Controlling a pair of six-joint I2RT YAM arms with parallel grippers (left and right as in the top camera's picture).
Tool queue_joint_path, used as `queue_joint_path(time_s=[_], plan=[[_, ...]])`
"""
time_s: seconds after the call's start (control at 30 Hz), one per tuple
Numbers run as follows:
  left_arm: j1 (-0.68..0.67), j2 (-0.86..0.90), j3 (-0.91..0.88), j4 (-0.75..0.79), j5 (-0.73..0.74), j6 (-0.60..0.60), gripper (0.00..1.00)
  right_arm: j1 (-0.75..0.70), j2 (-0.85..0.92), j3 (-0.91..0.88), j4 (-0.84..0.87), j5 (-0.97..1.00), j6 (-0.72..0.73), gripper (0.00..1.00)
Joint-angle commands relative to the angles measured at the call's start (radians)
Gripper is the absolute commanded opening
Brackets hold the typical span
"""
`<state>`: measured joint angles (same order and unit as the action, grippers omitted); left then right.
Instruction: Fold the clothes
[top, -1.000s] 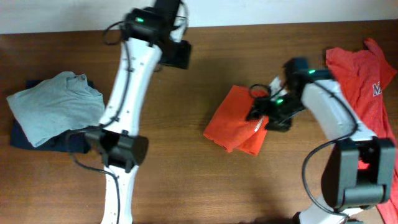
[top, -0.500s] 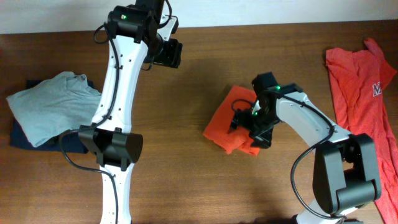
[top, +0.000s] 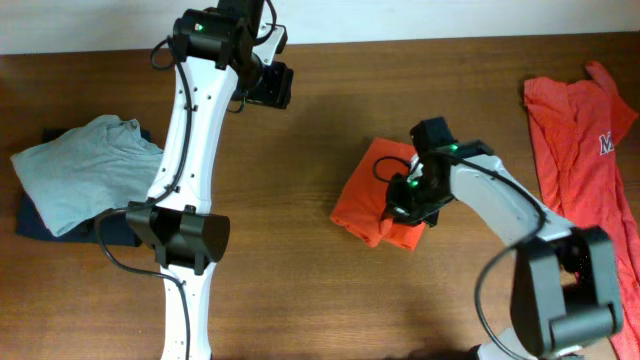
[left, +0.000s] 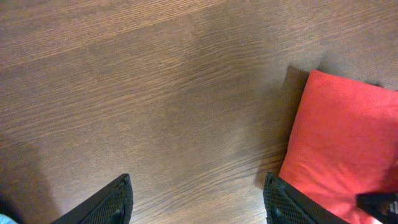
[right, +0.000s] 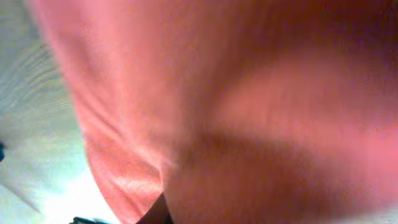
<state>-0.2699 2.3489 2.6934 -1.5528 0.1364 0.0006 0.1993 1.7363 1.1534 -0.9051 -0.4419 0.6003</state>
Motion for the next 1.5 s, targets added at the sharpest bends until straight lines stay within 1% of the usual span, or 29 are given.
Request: queue_joint_path(time_s=[0.0,0.1,0.23,0.4,0.53,0.6,0.67,0.7,0.83,0.9,0.97,1.0,1.03,1.07,1.1,1.13,1.2,1.27,1.33,1.37,1.4,1.43,1.47], plan=[[-0.002,-0.008,0.014,0.007,0.017,0.016,0.67,-0.042,-0.1,0.008,-0.034,0.066,-0.105,0.13],[-0.002,-0.008,0.013,0.009,0.017,0.016,0.67,-0.082,-0.142,0.01,-0.051,0.104,-0.185,0.13],[-0.002,-0.008,0.01,0.014,0.015,0.016,0.67,-0.115,-0.135,0.01,-0.064,0.155,-0.256,0.13],[-0.002,-0.008,0.01,0.01,0.014,0.016,0.67,-0.116,-0.123,0.01,-0.045,0.408,-0.256,0.13],[-0.002,-0.008,0.01,0.008,0.014,0.016,0.67,-0.116,-0.123,0.01,-0.048,0.481,-0.256,0.14],[-0.002,-0.008,0.01,0.007,0.014,0.016,0.67,-0.116,-0.123,0.01,-0.048,0.499,-0.256,0.19],[-0.002,-0.008,0.01,0.007,0.016,0.016,0.68,-0.116,-0.123,0.006,-0.048,0.504,-0.256,0.23],[-0.003,-0.008,0.01,0.005,0.019,0.022,0.68,-0.116,-0.123,0.004,-0.048,0.51,-0.256,0.29],[-0.019,-0.008,0.01,-0.001,0.029,0.066,0.68,-0.118,-0.123,-0.003,-0.049,0.607,-0.233,0.35],[-0.024,-0.008,0.01,-0.001,0.028,0.066,0.68,-0.135,-0.123,-0.003,-0.049,0.66,-0.2,0.34],[-0.025,-0.008,0.01,-0.002,0.028,0.066,0.68,-0.169,-0.123,-0.003,-0.05,0.667,-0.2,0.3],[-0.025,-0.008,0.01,-0.002,0.027,0.066,0.68,-0.196,-0.123,-0.003,-0.055,0.643,-0.2,0.27],[-0.024,-0.008,0.01,-0.002,0.025,0.066,0.68,-0.222,-0.124,-0.003,-0.059,0.569,-0.205,0.25],[-0.025,-0.008,0.01,-0.002,0.025,0.066,0.68,-0.244,-0.126,-0.002,-0.058,0.44,-0.266,0.24],[-0.025,-0.008,0.01,-0.002,0.025,0.066,0.68,-0.263,-0.127,-0.002,-0.049,0.257,-0.37,0.24],[-0.025,-0.008,0.01,-0.001,0.025,0.066,0.68,-0.272,-0.128,-0.002,-0.046,0.139,-0.438,0.24],[-0.024,-0.008,0.01,0.001,0.024,0.066,0.68,-0.277,-0.129,-0.003,-0.045,-0.217,-0.594,0.24],[-0.024,-0.008,0.01,0.004,0.024,0.066,0.69,-0.258,-0.129,-0.004,-0.051,-0.257,-0.612,0.24],[-0.024,-0.008,0.006,0.013,0.024,0.066,0.68,-0.228,-0.126,-0.008,-0.058,-0.193,-0.612,0.22],[-0.025,-0.008,0.003,0.018,0.024,0.066,0.69,-0.208,-0.122,-0.017,-0.058,-0.109,-0.605,0.2],[-0.025,-0.008,-0.001,0.02,0.025,0.066,0.69,-0.194,-0.117,-0.028,-0.056,-0.021,-0.58,0.18],[-0.024,-0.008,-0.01,0.026,0.024,0.066,0.72,-0.185,-0.107,-0.051,-0.055,0.134,-0.515,0.15],[-0.025,-0.008,-0.018,0.026,0.024,0.066,0.72,-0.187,-0.093,-0.072,-0.048,0.255,-0.452,0.12]])
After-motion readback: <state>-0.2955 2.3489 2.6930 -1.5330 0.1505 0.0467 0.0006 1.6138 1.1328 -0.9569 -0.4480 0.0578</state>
